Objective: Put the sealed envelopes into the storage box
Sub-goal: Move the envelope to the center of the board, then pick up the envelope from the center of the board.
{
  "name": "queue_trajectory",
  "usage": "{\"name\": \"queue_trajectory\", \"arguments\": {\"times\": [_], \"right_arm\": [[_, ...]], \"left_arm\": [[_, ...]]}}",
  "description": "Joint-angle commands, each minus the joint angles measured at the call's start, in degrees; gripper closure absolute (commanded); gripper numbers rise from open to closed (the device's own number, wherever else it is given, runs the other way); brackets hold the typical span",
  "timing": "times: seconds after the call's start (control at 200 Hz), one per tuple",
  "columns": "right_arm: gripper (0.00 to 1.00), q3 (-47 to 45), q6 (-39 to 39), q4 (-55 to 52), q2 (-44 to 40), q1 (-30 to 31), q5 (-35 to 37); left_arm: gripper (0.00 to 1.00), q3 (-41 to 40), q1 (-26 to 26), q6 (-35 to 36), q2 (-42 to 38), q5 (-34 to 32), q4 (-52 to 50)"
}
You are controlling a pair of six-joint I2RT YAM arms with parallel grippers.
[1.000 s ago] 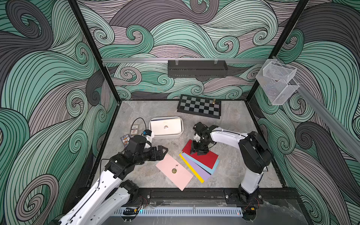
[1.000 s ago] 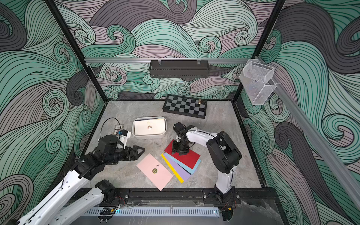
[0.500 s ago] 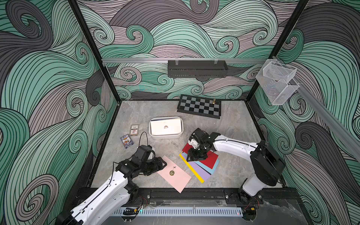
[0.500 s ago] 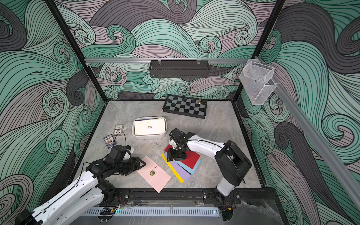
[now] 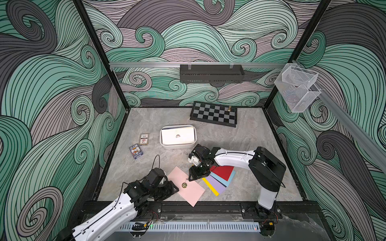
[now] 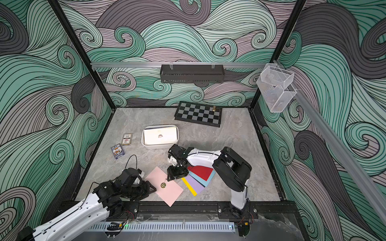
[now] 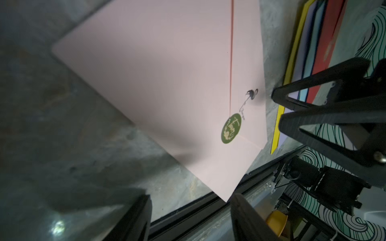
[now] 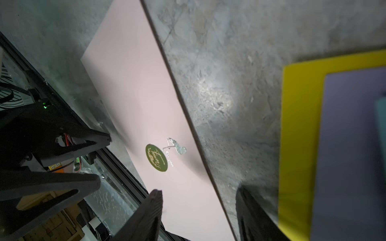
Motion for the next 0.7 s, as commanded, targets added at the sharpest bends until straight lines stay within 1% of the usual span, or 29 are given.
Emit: {"name": "queue_trajectory", "arguments": {"times": [0.0,0.06,0.145,0.265,0.36,0.43,0.51,0.695], "right_arm": [[0.4,-1.9,0.4,0.8,1.8,0.3,0.5],[0.39,-2.5,0.9,1.5,1.7,0.3,0.0],[0.39,-3.4,2.0,3.2,1.4,0.4,-1.5],[0.39,-4.3,3.8,5.4,0.3,0.4,-3.7],[0.39,-4.8,5.1,6.8,-1.0,0.4,-4.5],[0.39,-4.8,5.9,7.7,-1.7,0.2,-6.0],[0.39,-5.5,7.3,8.3,-3.0,0.1,-6.7],[0.39,-10.1,13.9,19.4,-6.8,-1.4,-11.1]], "left_arm": [[0.35,-1.0,-0.9,-2.4,6.4,0.1,8.7],[0.35,0.5,-1.0,-1.3,10.8,-1.4,10.2],[0.35,2.7,-0.9,0.0,16.8,-1.6,13.8],[0.35,7.6,-0.9,2.2,23.0,-5.9,12.3],[0.35,9.6,-0.8,2.9,25.8,-9.0,13.1],[0.35,10.1,-0.6,3.2,27.8,-9.6,15.3],[0.35,11.0,-0.3,4.0,29.6,-10.5,15.5],[0.35,9.0,0.8,3.4,30.0,-8.8,18.7]]}}
